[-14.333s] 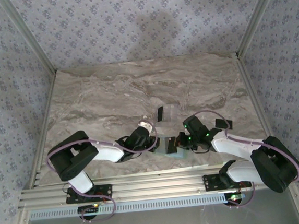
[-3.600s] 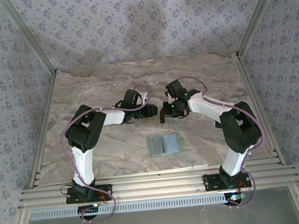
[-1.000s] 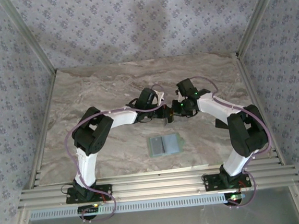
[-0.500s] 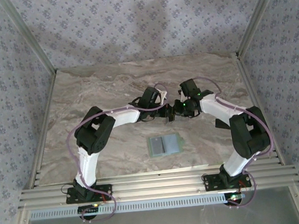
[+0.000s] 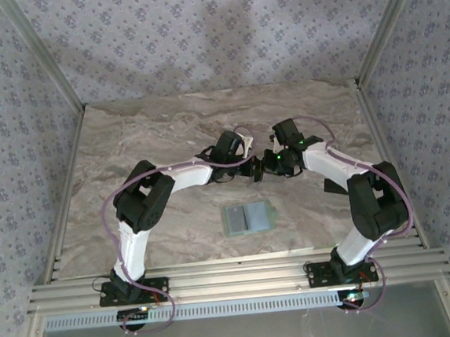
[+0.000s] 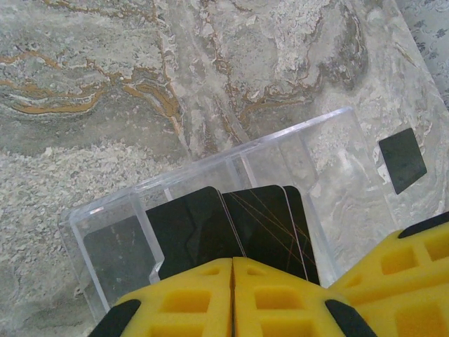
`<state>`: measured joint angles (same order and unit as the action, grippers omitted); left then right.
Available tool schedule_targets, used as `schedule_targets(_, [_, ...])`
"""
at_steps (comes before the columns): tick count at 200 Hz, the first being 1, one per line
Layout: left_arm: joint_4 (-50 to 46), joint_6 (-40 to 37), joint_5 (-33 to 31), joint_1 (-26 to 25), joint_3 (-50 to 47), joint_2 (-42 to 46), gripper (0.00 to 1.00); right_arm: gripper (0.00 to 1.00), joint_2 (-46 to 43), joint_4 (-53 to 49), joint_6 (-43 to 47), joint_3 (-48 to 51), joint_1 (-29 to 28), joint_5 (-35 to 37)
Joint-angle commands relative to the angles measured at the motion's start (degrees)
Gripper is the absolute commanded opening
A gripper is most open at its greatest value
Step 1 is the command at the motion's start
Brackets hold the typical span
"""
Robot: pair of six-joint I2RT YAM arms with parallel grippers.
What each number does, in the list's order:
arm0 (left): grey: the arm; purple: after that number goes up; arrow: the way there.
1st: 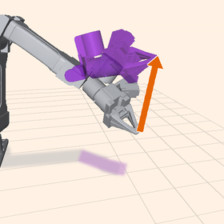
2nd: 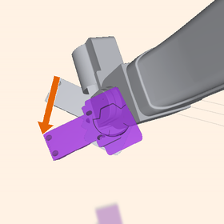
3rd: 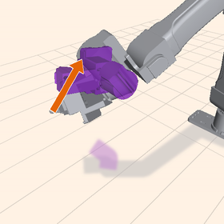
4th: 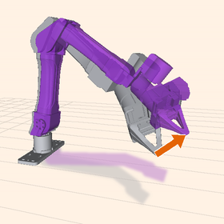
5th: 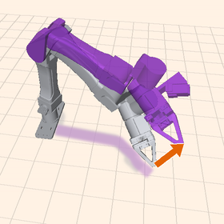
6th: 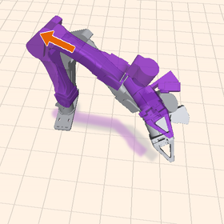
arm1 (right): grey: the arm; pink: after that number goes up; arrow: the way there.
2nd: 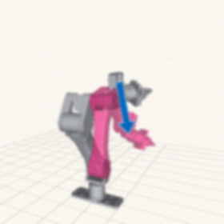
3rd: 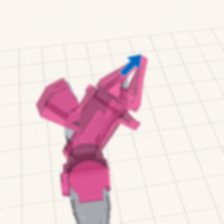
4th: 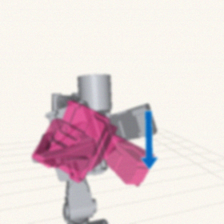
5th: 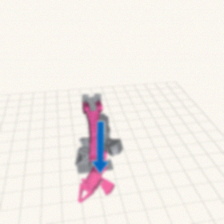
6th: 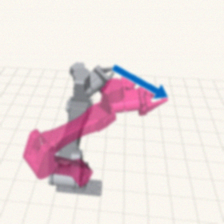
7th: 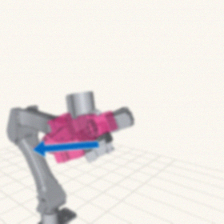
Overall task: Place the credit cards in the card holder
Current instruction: Pick up the credit card from the storage box.
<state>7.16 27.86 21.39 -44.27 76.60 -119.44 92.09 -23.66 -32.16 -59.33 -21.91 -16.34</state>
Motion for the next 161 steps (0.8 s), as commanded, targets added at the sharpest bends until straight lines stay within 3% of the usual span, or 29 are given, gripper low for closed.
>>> schedule_targets(1, [-5.93, -1.05, -2.27, -0.85, -0.27, -4.13, 0.09, 0.11, -2.48, 1.10, -0.60, 0.27, -0.68, -4.93])
schedule_targets(65, [-5.93, -0.87, -2.05, -0.92, 0.00, -4.49, 0.09, 0.00, -2.83, 1.43, -0.71, 0.44, -0.68, -5.57])
schedule_targets(161, [-4.05, 0.27, -0.24, -0.19, -1.24, -3.96, 0.09, 0.00, -4.73, -0.54, -0.65, 0.97, 0.29, -3.10])
